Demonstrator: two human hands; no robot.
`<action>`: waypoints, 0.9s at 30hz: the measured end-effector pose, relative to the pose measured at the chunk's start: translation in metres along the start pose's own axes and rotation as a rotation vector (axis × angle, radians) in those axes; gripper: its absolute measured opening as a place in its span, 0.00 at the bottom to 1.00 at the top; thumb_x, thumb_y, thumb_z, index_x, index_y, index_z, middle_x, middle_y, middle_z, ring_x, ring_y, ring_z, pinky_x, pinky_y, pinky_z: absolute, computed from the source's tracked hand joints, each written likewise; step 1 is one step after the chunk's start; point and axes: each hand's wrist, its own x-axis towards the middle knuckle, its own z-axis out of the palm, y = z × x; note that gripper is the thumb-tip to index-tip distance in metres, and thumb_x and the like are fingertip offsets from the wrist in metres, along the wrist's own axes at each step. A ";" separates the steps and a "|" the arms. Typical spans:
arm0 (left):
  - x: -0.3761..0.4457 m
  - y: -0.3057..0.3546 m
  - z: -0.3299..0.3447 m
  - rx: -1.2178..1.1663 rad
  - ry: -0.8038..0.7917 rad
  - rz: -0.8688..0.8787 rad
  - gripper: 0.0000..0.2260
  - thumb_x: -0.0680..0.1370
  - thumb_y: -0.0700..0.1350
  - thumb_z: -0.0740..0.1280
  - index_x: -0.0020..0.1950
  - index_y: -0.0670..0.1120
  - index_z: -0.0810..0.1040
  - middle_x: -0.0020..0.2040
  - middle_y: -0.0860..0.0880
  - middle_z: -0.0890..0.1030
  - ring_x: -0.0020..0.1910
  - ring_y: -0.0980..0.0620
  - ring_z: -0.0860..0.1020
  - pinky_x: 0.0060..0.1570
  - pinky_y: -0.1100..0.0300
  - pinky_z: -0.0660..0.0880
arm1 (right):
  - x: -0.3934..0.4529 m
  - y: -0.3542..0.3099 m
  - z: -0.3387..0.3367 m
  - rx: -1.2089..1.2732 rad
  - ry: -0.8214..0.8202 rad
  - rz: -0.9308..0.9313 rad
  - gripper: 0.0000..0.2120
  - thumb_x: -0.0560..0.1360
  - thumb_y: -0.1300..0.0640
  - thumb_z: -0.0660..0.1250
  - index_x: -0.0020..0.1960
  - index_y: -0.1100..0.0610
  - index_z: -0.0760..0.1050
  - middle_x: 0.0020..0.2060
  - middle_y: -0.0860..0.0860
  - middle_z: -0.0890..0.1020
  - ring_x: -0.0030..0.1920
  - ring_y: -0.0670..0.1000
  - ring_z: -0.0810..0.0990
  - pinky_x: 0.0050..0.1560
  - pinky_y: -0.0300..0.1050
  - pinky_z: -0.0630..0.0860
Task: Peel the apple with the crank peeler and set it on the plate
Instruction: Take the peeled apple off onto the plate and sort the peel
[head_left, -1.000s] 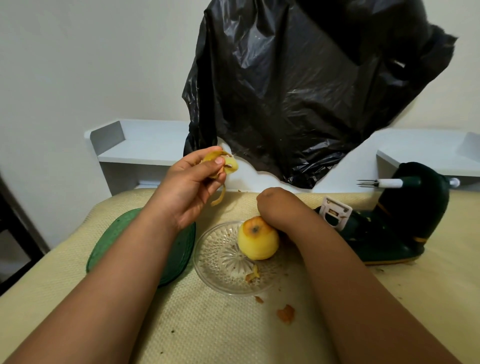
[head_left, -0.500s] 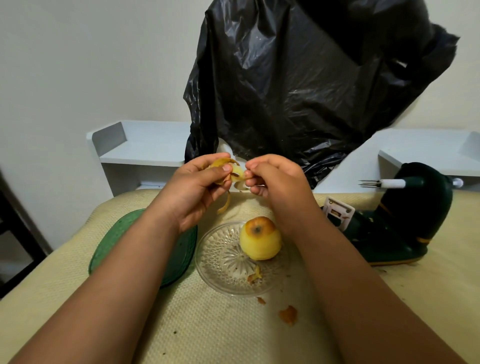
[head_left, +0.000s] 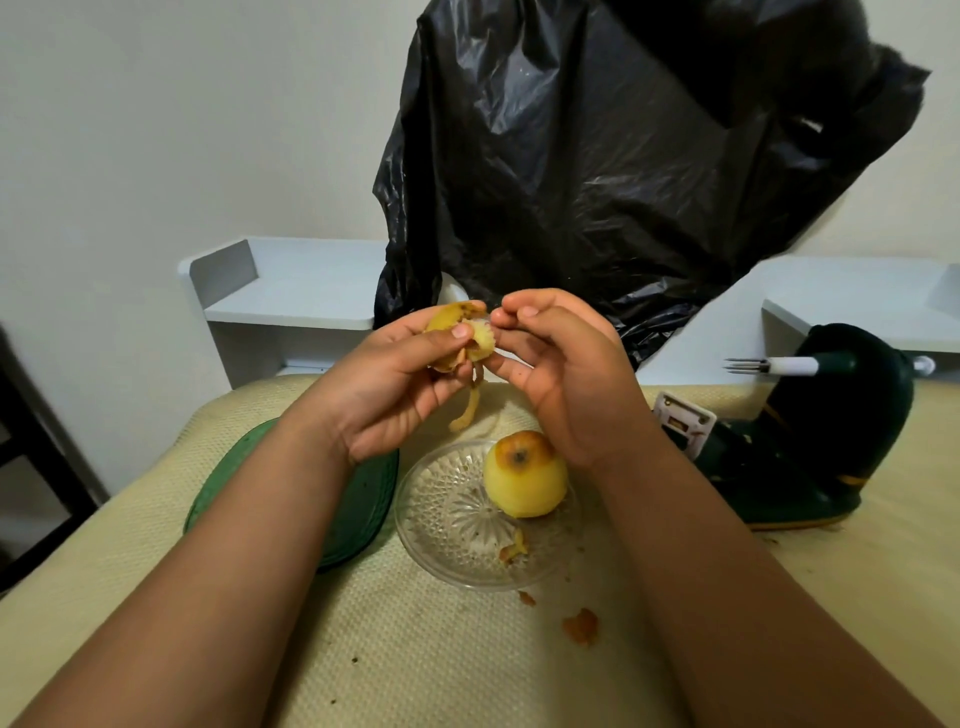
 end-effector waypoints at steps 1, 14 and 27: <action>0.000 0.000 0.000 0.019 0.000 0.003 0.16 0.72 0.37 0.69 0.59 0.40 0.81 0.46 0.44 0.86 0.41 0.54 0.83 0.42 0.66 0.82 | 0.000 0.000 0.000 -0.008 -0.004 -0.001 0.06 0.72 0.62 0.64 0.46 0.61 0.78 0.37 0.54 0.84 0.44 0.53 0.85 0.48 0.51 0.81; -0.004 0.008 0.004 0.018 0.006 0.217 0.10 0.74 0.34 0.68 0.42 0.46 0.86 0.43 0.45 0.84 0.37 0.54 0.81 0.34 0.67 0.78 | -0.004 0.004 0.004 -0.299 0.023 0.107 0.13 0.71 0.46 0.65 0.54 0.43 0.81 0.57 0.45 0.83 0.60 0.49 0.80 0.57 0.53 0.75; -0.061 0.046 -0.020 0.651 0.266 0.140 0.09 0.79 0.32 0.68 0.55 0.43 0.82 0.47 0.45 0.84 0.42 0.53 0.82 0.44 0.62 0.81 | -0.016 0.011 0.070 -0.013 -0.047 0.407 0.17 0.83 0.48 0.58 0.64 0.57 0.75 0.58 0.52 0.84 0.56 0.50 0.83 0.58 0.47 0.75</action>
